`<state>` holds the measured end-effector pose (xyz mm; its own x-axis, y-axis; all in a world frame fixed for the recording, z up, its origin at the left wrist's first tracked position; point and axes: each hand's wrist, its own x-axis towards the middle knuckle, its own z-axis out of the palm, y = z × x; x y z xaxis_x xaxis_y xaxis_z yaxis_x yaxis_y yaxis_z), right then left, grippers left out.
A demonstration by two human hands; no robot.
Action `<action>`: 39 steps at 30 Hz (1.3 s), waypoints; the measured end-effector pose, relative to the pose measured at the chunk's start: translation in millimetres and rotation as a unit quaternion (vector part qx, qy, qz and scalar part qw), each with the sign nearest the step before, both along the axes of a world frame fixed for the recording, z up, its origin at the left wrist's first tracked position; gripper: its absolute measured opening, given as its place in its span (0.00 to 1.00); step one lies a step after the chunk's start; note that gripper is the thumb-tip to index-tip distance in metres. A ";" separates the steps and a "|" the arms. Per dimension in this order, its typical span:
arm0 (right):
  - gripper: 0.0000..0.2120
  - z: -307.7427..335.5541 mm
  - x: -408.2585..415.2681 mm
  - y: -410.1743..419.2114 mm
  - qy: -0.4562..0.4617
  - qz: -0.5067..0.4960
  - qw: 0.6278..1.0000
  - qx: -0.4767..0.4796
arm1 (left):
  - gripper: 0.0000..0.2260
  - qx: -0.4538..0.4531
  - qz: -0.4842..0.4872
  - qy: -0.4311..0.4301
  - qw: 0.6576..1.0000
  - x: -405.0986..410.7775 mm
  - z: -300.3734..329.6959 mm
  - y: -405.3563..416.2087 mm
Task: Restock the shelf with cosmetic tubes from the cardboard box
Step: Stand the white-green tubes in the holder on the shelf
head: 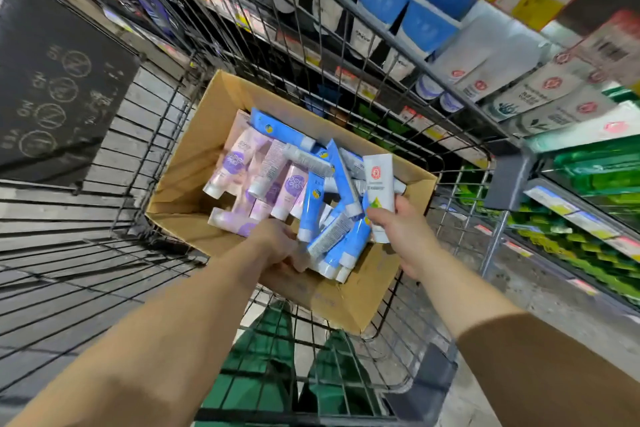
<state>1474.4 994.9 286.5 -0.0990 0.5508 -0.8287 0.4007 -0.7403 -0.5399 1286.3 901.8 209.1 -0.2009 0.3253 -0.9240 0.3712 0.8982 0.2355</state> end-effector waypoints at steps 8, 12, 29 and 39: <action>0.13 -10.4 3.4 -6.1 0.008 0.000 1.000 -0.006 | 0.13 -0.029 -0.081 -0.007 0.996 23.0 -16.6 11.2; 0.13 -13.5 5.7 -6.5 0.013 -0.006 1.000 -0.011 | 0.22 -0.040 -0.077 -0.064 0.994 23.4 -20.0 4.0; 0.09 3.6 -11.6 -21.2 0.022 0.022 0.999 -0.014 | 0.12 -0.043 0.228 -0.321 0.918 -21.9 38.9 -7.3; 0.16 58.0 -8.1 -26.7 0.044 -0.010 0.999 -0.011 | 0.19 0.025 0.211 -0.307 0.928 -23.4 98.9 -4.0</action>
